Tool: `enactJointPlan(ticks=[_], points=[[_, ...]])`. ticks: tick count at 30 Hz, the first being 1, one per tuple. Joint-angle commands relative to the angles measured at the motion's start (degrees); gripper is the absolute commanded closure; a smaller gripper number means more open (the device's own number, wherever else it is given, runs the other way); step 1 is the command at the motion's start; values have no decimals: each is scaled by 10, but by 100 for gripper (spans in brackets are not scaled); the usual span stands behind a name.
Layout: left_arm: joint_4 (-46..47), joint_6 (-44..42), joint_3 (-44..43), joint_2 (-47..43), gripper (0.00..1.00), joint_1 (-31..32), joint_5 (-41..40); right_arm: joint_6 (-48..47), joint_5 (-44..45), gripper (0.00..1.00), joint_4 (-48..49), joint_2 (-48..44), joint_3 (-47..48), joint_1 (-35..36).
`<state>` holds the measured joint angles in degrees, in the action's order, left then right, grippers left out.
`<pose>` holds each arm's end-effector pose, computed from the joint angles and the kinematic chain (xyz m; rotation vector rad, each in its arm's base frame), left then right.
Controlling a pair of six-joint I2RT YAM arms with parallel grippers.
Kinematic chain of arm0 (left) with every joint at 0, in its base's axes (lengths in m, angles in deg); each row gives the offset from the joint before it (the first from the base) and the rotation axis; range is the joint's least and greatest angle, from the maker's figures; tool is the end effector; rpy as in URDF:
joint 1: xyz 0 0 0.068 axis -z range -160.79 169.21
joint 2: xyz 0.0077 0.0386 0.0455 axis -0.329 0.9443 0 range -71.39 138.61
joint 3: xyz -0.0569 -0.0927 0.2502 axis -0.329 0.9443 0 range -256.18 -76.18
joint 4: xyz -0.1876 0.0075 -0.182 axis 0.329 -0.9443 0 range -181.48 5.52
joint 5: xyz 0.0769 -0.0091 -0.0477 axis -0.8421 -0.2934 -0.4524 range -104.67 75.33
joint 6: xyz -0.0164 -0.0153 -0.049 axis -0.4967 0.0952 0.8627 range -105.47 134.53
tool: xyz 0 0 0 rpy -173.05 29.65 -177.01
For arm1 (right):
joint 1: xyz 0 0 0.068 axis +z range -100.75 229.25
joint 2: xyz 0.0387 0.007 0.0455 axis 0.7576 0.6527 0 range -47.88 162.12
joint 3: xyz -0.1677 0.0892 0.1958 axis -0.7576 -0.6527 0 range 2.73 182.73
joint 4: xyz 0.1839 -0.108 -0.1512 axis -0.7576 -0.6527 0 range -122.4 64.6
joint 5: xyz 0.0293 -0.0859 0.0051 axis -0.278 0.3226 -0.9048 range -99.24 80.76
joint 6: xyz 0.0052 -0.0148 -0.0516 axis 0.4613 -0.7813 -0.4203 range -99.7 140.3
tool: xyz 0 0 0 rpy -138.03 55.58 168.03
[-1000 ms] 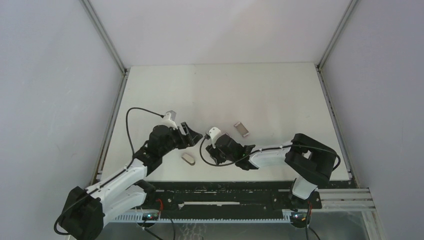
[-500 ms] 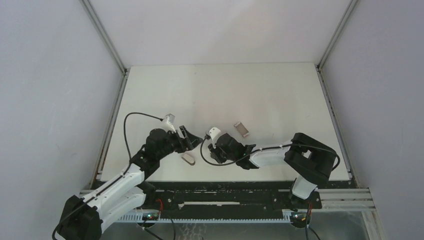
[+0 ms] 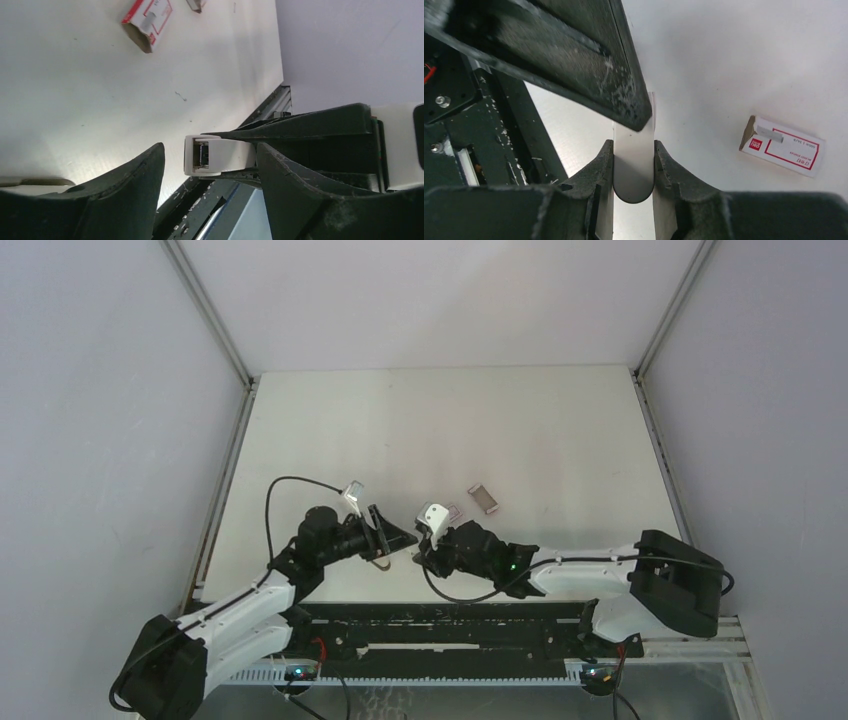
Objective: Load the staples into the stapler
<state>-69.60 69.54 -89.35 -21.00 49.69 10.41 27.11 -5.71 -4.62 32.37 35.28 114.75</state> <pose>0.1486 -0.1050 0.1760 -0.1454 2.1972 -1.3464 0.1190 0.2559 0.1833 -1.0029 1.8659 0.7143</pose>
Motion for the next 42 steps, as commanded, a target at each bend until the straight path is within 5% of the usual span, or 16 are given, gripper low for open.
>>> enactJointPlan(ticks=[1,8,12,17,23,30,39,42], points=[[48,21,5,1,31,12,37,-14,17,100,41,-43,-3,11],[63,39,7,-5,43,26,50,-20,27,100,40,-69,-7,20],[79,54,9,-16,58,28,62,-13,26,98,34,-72,-7,22],[84,56,17,-39,79,28,66,14,2,49,11,-101,-12,17],[82,23,17,-56,92,28,79,80,-113,16,-30,-167,-25,-30],[81,-29,-7,-82,93,44,116,164,-333,14,-23,-182,-28,-103],[64,-57,-32,-121,94,87,97,212,-455,14,3,-127,-11,-109],[64,-60,-33,-121,95,95,96,223,-455,28,12,-119,-12,-110]])
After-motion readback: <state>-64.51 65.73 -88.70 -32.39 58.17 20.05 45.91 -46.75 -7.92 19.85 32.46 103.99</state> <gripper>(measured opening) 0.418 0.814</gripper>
